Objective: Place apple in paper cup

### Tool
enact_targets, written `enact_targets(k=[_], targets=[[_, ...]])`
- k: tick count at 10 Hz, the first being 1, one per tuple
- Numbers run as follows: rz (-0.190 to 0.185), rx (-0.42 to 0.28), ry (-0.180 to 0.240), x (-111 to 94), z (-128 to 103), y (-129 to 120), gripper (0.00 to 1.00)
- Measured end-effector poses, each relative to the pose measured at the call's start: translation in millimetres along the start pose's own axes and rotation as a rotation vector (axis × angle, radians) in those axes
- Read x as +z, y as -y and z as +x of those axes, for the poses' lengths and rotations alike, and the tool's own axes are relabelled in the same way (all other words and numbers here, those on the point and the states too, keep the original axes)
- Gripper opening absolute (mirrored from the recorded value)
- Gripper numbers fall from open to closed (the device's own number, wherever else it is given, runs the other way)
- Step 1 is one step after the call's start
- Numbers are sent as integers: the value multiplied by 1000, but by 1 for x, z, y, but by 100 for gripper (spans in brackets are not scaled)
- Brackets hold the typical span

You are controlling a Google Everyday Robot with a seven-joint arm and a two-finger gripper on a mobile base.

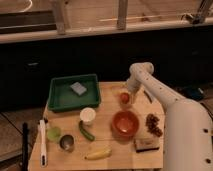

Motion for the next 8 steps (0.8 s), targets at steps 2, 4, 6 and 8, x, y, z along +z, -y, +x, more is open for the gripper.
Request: enact_targets(k=[2,4,6,8], targets=[[-2,1,1,3,0,1,75],[-6,0,3,7,-2,3,75],[-9,3,3,8,-1,4,75],[-16,6,1,11,0,3,69]])
